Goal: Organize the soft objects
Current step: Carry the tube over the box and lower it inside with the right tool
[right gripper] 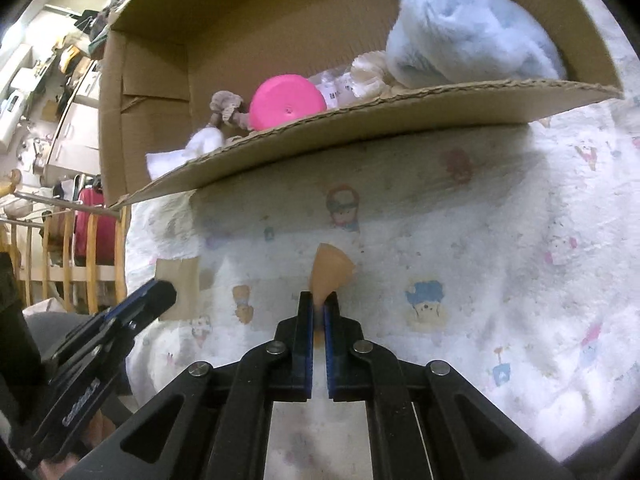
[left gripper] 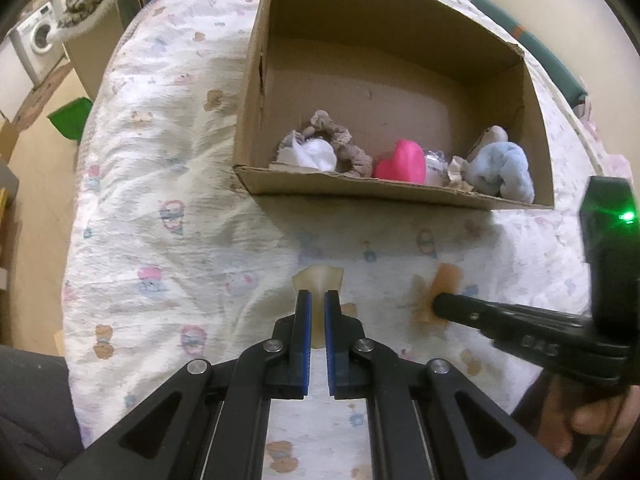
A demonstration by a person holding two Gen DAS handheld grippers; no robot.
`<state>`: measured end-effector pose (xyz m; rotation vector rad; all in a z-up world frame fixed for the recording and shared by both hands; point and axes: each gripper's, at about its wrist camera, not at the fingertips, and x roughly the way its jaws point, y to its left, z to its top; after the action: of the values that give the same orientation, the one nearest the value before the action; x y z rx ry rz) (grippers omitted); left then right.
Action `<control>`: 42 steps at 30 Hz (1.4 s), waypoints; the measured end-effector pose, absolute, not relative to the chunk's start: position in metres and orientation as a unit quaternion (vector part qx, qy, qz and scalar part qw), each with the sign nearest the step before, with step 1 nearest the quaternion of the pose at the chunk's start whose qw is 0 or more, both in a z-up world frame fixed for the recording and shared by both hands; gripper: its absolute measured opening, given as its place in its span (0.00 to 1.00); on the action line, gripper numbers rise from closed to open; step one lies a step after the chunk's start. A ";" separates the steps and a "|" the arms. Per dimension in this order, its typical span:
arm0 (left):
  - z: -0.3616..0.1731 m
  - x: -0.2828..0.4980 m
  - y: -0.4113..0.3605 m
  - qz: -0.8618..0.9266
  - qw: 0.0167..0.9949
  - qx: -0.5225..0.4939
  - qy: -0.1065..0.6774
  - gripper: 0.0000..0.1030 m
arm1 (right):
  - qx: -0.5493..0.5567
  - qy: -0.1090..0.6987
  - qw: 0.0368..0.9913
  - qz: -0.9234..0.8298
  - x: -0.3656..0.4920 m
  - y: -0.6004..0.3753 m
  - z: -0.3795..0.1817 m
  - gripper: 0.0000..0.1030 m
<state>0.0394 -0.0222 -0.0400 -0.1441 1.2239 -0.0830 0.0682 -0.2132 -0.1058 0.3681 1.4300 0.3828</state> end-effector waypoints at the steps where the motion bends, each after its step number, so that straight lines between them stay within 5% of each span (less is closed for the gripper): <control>1: -0.040 0.039 -0.022 -0.037 0.817 -0.065 0.572 0.06 | 0.166 0.644 0.726 0.176 0.068 -0.211 -0.104 0.06; 11: -0.031 0.033 -0.012 -0.022 0.828 -0.076 0.555 0.06 | 0.162 0.603 0.758 0.187 0.057 -0.231 -0.071 0.06; 30: 0.076 0.066 -0.010 -0.031 0.897 -0.070 0.435 0.06 | 0.172 0.449 0.849 0.219 0.065 -0.265 0.037 0.06; 42: 0.049 0.131 -0.029 -0.034 0.903 -0.043 0.425 0.06 | 0.158 0.455 0.855 0.194 0.128 -0.268 0.012 0.06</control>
<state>0.1313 -0.0289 0.0490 -0.0886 0.8789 -0.0695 0.1285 -0.2676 0.0125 0.3315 0.9570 0.4071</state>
